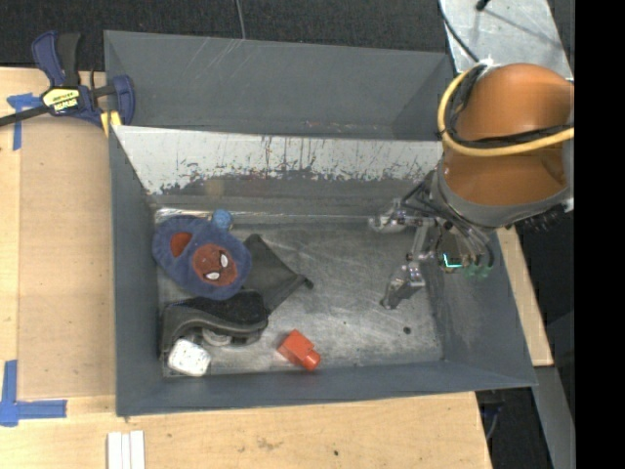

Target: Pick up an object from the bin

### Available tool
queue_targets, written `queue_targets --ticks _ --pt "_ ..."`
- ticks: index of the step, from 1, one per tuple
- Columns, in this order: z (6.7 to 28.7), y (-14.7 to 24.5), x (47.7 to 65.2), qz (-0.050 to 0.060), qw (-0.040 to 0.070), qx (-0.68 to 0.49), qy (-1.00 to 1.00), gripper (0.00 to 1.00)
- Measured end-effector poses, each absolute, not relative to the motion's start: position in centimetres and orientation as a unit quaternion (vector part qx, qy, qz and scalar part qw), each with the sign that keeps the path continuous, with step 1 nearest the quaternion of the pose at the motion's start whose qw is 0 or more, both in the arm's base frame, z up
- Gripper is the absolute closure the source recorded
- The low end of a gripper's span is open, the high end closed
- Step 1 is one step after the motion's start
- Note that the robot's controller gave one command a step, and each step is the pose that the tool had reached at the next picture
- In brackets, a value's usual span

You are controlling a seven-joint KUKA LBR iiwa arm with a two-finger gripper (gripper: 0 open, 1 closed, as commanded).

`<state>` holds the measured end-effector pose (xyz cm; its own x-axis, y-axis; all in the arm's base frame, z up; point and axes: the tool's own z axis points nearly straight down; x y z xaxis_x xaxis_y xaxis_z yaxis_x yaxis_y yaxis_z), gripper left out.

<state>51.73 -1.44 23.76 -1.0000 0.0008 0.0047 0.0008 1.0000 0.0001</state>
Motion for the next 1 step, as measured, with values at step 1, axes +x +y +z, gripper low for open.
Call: queue_targets --ticks 1 --pt "7.38 3.04 58.21 0.0 -0.003 0.037 -0.999 0.0"
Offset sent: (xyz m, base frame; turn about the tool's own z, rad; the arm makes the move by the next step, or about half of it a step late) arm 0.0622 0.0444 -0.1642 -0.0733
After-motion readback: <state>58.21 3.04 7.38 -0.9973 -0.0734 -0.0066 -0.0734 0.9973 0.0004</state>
